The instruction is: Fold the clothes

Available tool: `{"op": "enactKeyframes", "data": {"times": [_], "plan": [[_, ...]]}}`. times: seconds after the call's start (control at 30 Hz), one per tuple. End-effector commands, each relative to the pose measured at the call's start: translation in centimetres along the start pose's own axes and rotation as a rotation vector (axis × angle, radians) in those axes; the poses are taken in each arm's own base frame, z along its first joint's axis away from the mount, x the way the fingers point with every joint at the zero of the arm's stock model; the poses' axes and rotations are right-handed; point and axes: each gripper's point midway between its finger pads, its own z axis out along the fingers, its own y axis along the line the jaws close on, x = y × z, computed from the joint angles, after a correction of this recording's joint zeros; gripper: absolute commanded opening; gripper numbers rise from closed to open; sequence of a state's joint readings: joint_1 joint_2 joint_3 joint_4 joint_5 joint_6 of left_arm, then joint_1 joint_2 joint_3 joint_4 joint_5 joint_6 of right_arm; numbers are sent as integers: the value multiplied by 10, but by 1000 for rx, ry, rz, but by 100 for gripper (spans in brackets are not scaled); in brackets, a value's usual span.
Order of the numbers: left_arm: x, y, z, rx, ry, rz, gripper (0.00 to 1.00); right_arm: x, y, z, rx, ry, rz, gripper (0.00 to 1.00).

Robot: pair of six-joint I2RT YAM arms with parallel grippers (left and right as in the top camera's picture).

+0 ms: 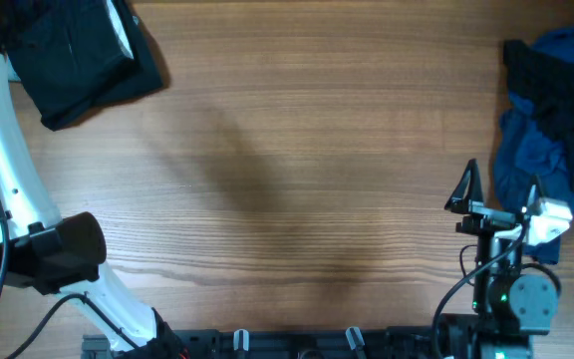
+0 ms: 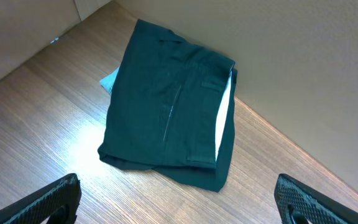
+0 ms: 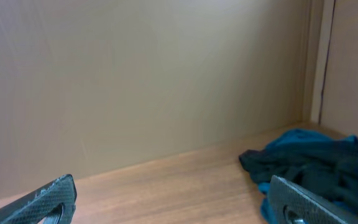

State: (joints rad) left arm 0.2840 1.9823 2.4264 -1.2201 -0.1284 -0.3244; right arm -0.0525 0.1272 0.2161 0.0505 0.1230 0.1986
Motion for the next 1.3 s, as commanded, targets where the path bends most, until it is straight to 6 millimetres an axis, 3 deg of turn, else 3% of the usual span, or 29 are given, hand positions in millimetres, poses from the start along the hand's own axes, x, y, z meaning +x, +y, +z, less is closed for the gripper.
{"op": "enactKeyframes", "data": {"times": [0.0, 0.17, 0.43, 0.83, 1.27], "plan": [[1, -1, 1, 7, 5, 2, 100, 3, 1, -4, -32, -77, 33, 100], [1, -1, 1, 7, 5, 2, 100, 14, 7, -7, -84, -125, -93, 100], [1, -1, 1, 7, 5, 2, 100, 17, 11, -7, -110, -147, -136, 100], [1, -1, 1, 7, 5, 2, 100, 86, -2, -6, -74, 138, -156, 100], [1, -1, 1, 7, 5, 2, 100, 87, -2, -6, -77, 140, -156, 100]]}}
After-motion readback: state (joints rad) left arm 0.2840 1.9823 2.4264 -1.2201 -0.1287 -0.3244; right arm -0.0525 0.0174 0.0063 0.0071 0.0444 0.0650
